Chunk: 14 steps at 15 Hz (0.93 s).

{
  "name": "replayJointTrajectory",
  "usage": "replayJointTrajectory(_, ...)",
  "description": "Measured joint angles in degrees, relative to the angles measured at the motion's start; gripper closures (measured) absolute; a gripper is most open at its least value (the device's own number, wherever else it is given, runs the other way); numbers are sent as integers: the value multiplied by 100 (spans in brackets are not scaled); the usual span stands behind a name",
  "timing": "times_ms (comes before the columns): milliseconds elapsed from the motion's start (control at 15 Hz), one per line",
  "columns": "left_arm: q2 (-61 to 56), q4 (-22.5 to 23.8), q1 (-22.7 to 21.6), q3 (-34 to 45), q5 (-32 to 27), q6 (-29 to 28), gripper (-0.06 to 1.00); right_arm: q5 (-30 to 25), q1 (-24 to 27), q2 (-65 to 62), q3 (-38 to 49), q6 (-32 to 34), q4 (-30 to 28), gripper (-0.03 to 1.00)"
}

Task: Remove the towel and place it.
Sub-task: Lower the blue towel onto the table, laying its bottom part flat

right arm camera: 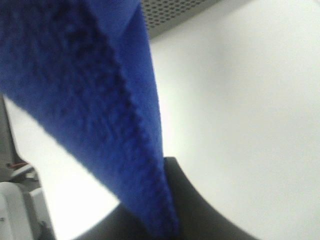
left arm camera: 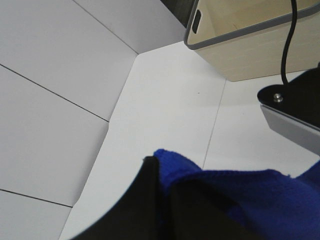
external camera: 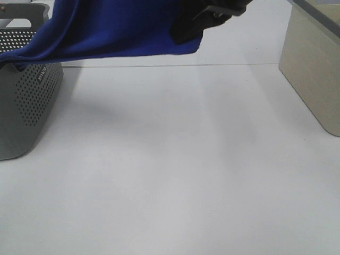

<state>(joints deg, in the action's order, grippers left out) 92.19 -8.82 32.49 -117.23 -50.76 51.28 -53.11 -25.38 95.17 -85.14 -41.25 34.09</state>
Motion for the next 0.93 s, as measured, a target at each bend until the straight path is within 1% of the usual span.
replayJointTrajectory(133,34,120,0,0,367,-143,94,-40,0,0,-670,590,-1123,95)
replayJointTrajectory(267,138,195,0,0,894,-160,94,-115,0,0,-1341,1060,-2217,95)
replayJointTrajectory(467,286,413,0,0,1593,-160,94,-172,0,0,-2091,1387,-3575,95)
replayJointTrajectory(533,309,453,0,0,1748,-160,94,-166,0,0,-2189,1450,-3787,95)
replayJointTrajectory(600,361,527,0,0,2097,-160,94,-115,0,0,-2355,1547,-4137,95)
replayJointTrajectory(733,498,596,0,0,2699,-160,94,166,0,0,-2595,1868,-4761,95)
replayJointTrajectory(933,751,676,0,0,3386,-160,94,940,0,0,-2739,2578,-5879,95)
